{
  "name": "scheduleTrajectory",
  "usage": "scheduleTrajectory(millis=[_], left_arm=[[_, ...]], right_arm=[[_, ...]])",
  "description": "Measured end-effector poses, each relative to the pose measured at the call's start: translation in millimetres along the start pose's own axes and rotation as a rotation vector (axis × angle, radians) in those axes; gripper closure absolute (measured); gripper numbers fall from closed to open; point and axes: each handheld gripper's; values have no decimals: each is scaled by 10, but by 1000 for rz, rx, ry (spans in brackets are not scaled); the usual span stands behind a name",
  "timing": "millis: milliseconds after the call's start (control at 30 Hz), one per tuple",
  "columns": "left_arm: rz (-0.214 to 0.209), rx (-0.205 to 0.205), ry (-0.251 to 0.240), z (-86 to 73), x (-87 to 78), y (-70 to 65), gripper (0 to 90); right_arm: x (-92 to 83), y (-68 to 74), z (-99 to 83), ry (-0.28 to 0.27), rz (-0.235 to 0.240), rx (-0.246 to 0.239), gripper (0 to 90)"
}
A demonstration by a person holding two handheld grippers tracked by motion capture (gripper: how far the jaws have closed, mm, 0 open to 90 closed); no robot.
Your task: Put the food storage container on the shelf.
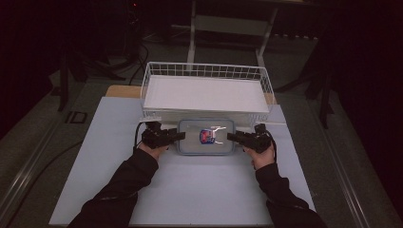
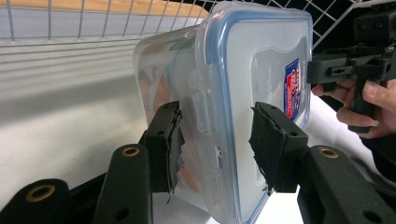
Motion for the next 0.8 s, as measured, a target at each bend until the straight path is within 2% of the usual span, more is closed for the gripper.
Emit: scheduleTrajectory(millis=[100, 167, 200, 367, 400, 433, 467, 500, 533, 600, 700, 733, 800], left_arm=[[4, -7, -8, -1, 14, 1, 521], [12, -7, -13, 2, 32, -1, 514], [5, -22, -18, 4, 46, 15, 512], [10, -34, -32, -9, 67, 28, 490], [38, -37, -44, -13, 77, 31, 474], [38, -37, -44, -13, 77, 31, 465], [54, -62, -47, -7, 92, 30, 454], [54, -62, -47, -7, 92, 30, 447], [75, -47, -60, 2, 103, 32, 447], [90, -47, -65, 11, 110, 25, 431], [96, -49, -69, 11, 114, 22, 426], [130, -35, -90, 19, 130, 7, 420], [162, -17, -106, 19, 137, -15, 417]], right_arm=[[3, -2, 3, -7, -4, 8, 472], [18, -6, 7, -17, -12, 32, 466], [22, -15, 5, -26, -16, 30, 463], [45, -5, 32, -32, -48, 15, 459], [65, 10, 42, -30, -75, 3, 473], [75, 18, 44, -28, -80, 12, 477], [88, 13, 45, -35, -93, 7, 478], [88, 13, 45, -35, -93, 7, 478], [97, 16, 49, -41, -104, 7, 476], [113, 24, 63, -48, -130, 4, 475], [122, 40, 70, -50, -142, 15, 473], [132, 47, 73, -55, -160, 19, 464], [141, 63, 76, -54, -181, 16, 462]])
Point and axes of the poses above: each handheld gripper's, and its own axes: x roughly forward along the jaws, z roughly out of its top, y roughly to its left, and after that the axes turned 12 degrees about z, right-handed
